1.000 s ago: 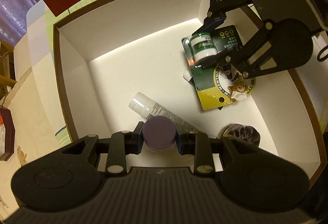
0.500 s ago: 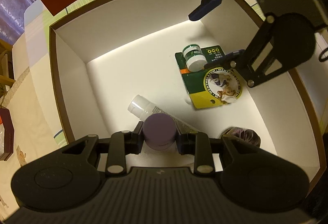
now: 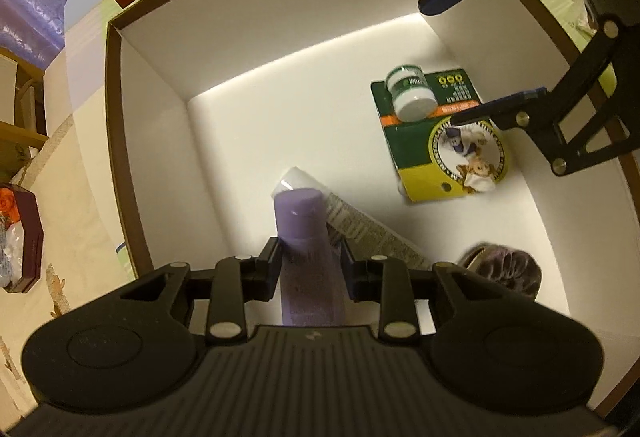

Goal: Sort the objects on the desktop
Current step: 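Open both grippers to drop the purple tube and card into the box, then withdraw both grippers from the box toward the red packet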

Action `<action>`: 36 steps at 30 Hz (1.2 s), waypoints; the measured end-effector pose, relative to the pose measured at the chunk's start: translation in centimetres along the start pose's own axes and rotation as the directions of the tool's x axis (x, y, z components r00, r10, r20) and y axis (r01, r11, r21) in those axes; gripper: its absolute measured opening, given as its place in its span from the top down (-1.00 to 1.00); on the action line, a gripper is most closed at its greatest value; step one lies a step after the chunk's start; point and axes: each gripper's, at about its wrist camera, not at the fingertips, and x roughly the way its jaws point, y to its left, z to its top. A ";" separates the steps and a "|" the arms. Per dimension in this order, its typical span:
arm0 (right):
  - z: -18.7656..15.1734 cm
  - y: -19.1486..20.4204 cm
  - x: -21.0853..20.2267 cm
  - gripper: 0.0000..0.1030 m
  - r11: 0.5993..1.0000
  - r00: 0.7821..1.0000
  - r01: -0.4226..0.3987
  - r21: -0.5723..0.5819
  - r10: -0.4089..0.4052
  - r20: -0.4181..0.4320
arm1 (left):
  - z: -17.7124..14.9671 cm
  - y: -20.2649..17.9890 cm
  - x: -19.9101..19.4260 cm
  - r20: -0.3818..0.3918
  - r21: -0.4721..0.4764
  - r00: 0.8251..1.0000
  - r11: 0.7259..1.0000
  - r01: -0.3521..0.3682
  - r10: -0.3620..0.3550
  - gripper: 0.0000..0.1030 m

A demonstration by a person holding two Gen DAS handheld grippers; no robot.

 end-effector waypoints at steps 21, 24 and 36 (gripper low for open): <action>-0.6 3.1 -2.9 -0.86 1.000 1.000 -0.022 0.017 0.022 0.001 | -2.5 -2.1 -3.3 0.046 -0.030 0.999 0.999 -0.013 0.014 -0.23; -0.7 3.6 -3.6 -0.86 1.000 1.000 -0.009 0.022 0.009 0.000 | -2.9 -2.5 -4.2 0.057 -0.036 0.998 0.999 -0.024 0.026 -0.35; -1.4 4.7 -6.7 -0.86 0.996 0.999 0.014 0.083 -0.017 0.042 | -4.7 -4.1 -7.5 0.106 -0.075 0.991 0.995 -0.068 0.076 -0.58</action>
